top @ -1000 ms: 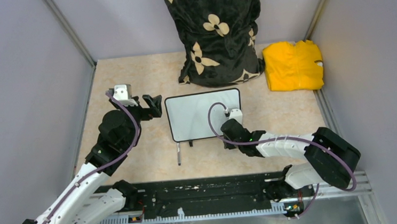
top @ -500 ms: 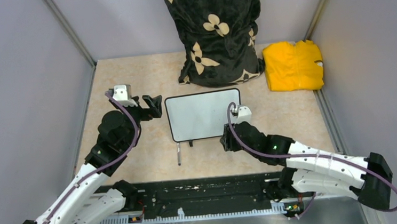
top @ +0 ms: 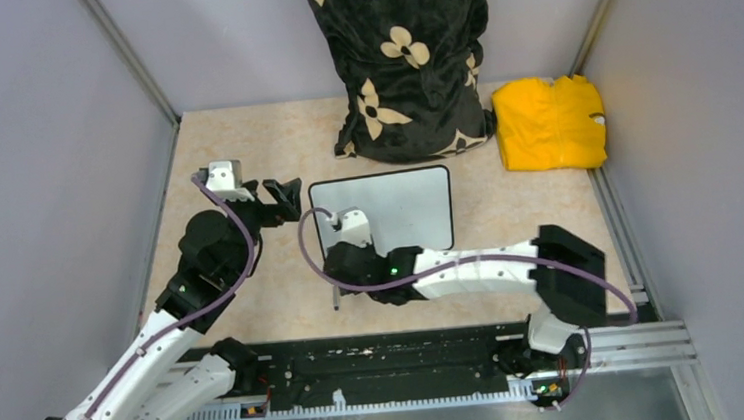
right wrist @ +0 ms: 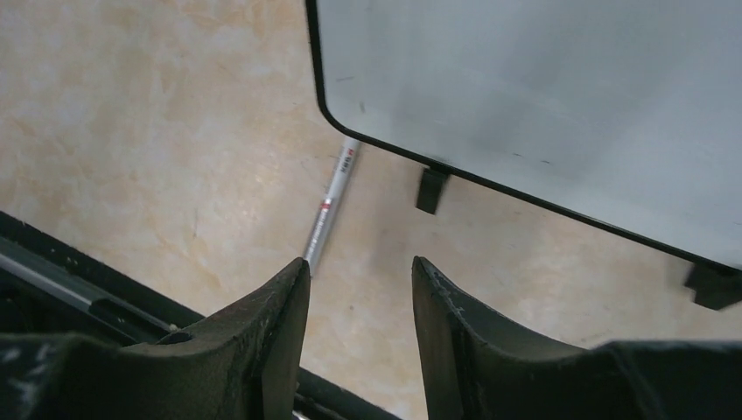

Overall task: Write a sentence on the whiteboard
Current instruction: Open the whiteboard marker at the center of the board.

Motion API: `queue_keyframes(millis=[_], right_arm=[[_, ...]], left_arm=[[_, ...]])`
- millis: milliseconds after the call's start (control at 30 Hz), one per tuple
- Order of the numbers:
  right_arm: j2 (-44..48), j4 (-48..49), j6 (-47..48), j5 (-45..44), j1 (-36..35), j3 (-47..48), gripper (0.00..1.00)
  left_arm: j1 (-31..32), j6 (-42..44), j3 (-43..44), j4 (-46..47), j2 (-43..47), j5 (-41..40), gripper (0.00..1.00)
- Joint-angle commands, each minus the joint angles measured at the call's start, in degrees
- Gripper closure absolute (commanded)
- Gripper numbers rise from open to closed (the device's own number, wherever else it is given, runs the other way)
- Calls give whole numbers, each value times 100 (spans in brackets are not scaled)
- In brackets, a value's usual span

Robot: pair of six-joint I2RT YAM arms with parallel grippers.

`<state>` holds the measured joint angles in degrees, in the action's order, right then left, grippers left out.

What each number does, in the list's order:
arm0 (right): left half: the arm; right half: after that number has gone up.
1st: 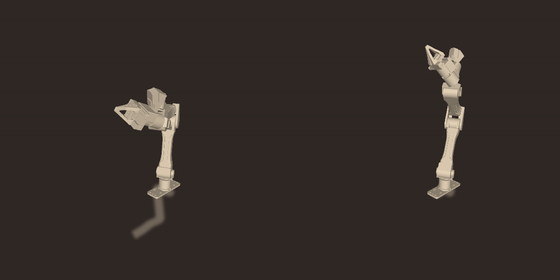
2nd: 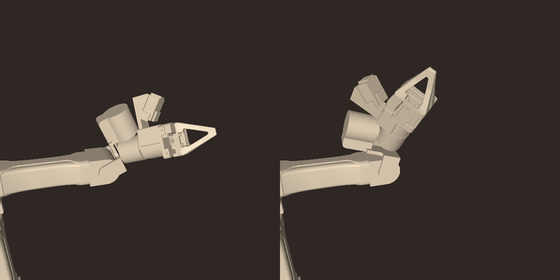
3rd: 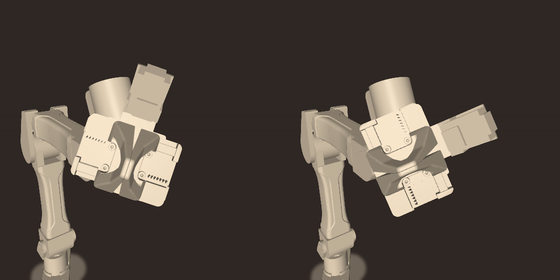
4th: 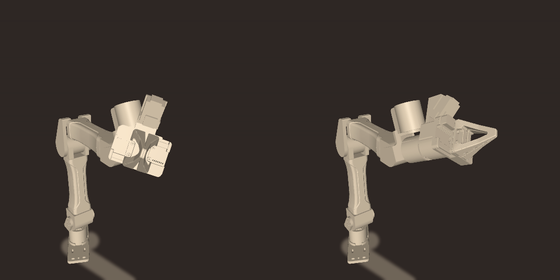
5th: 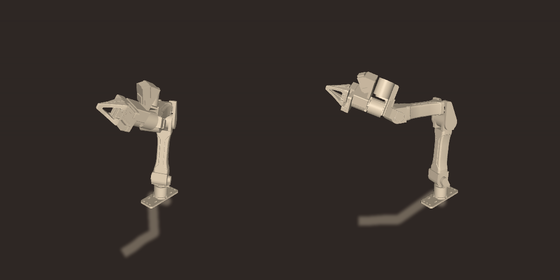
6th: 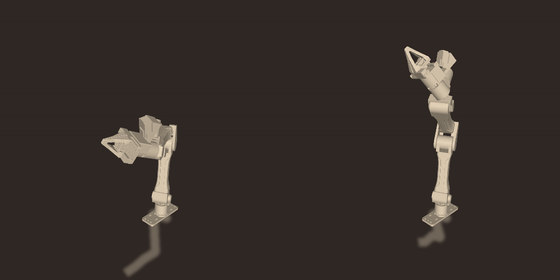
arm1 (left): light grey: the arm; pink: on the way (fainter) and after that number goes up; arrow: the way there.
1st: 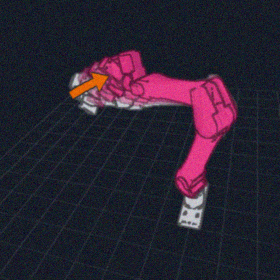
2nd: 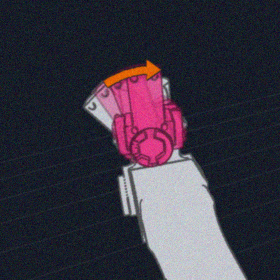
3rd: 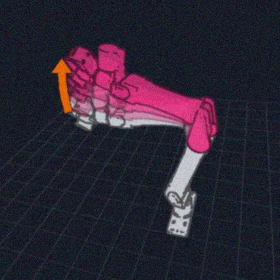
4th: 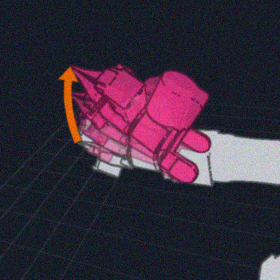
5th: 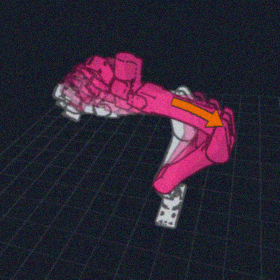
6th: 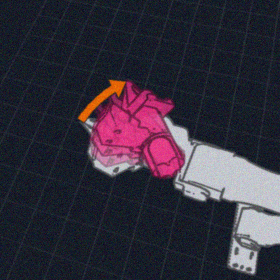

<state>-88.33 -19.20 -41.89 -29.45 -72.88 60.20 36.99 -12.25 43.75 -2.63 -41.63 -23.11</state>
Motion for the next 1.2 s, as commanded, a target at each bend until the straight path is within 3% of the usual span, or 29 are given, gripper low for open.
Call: queue_keyframes(millis=[0,433,700,1167], right_arm=[[-881,-39,-462,-239,-130,981,54],[-2301,-612,-551,258,-130,2080,59],[-2474,-805,-548,190,-121,2107,60],[-2594,-565,-509,524,12,1910,61]], left_arm=[[11,-80,-38,88,189,-78,1],[13,-192,-68,6,602,-726,1],[11,-385,-54,-155,786,-1373,1],[14,-397,-42,-184,678,-1351,1]])
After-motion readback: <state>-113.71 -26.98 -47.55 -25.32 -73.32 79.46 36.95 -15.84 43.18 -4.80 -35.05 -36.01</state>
